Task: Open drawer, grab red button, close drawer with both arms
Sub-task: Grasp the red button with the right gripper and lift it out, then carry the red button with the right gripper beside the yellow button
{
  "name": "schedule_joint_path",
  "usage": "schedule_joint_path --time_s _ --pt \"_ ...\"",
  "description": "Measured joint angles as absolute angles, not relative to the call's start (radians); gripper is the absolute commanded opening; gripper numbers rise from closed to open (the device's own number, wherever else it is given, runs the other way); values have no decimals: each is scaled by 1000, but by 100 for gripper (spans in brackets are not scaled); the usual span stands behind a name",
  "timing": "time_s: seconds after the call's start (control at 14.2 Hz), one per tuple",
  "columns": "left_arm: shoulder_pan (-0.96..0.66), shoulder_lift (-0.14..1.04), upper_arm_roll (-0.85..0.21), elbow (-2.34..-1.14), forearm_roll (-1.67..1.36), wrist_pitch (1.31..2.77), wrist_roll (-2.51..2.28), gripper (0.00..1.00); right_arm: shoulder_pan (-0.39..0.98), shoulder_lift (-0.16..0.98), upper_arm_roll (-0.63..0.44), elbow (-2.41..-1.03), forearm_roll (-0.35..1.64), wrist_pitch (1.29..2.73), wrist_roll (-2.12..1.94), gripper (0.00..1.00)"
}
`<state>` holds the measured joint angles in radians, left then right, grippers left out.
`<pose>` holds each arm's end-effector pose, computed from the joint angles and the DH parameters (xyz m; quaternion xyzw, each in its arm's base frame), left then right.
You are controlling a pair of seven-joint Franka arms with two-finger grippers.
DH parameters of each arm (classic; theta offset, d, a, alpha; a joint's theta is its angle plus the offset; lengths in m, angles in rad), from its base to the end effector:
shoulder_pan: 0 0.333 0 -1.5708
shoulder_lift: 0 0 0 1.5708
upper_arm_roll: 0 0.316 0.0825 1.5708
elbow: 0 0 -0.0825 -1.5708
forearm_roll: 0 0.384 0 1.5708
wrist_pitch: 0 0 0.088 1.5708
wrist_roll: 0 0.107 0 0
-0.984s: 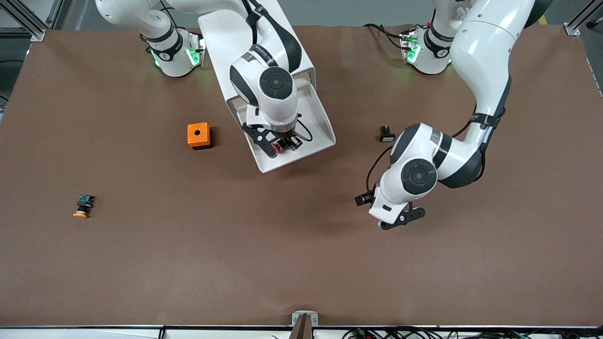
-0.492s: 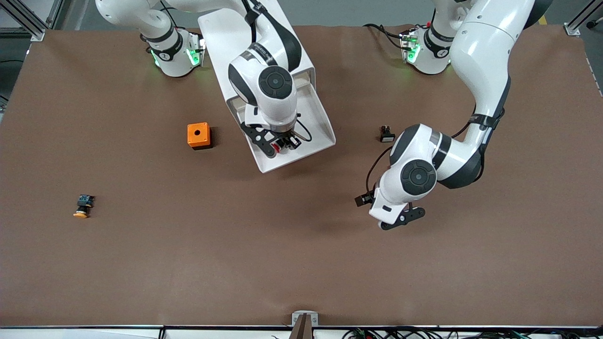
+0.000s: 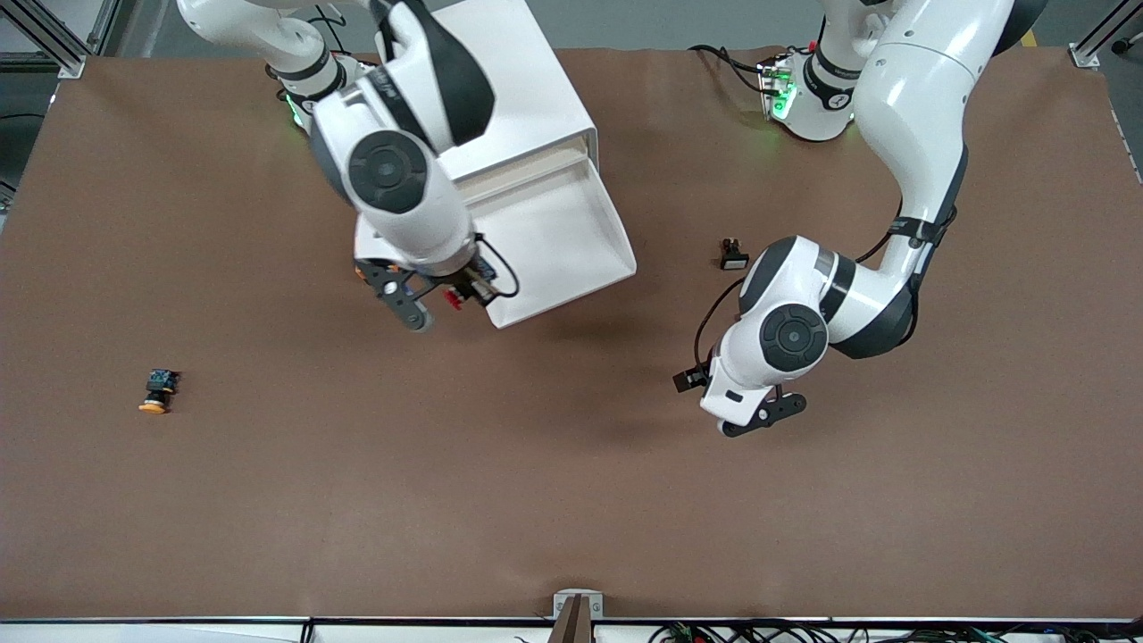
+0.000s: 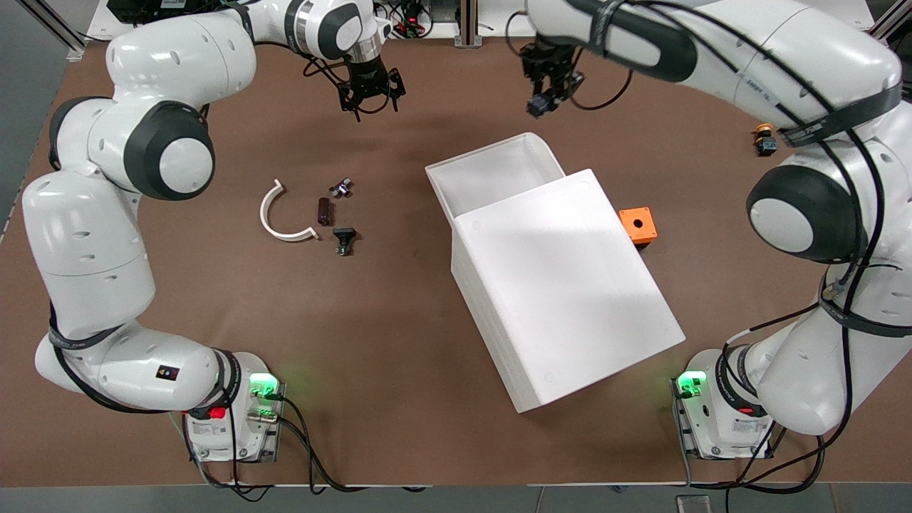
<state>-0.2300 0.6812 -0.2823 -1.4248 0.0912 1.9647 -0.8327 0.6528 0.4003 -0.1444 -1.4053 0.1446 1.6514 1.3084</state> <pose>0.6373 -0.3096 0.2970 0.9836 0.1640 -0.0752 0.0025 0.5638 0.3477 0.4660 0.9146 -0.3950 -0.0800 0.0326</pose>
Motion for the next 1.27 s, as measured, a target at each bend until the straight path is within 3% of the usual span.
schedule_joint_path --time_s 0.21,0.56,1.27 --pt "-260 686 -287 -1430 91 2004 -895 100 520 390 -150 -1407 144 1559 1050 11" --pt "-389 704 -291 -1495 91 2146 -1101 100 286 389 -155 -1456 143 1553 611 11" --pt "-444 696 -400 -1508 80 2174 -1271 100 47 424 -155 -1673 24 1922 22 12"
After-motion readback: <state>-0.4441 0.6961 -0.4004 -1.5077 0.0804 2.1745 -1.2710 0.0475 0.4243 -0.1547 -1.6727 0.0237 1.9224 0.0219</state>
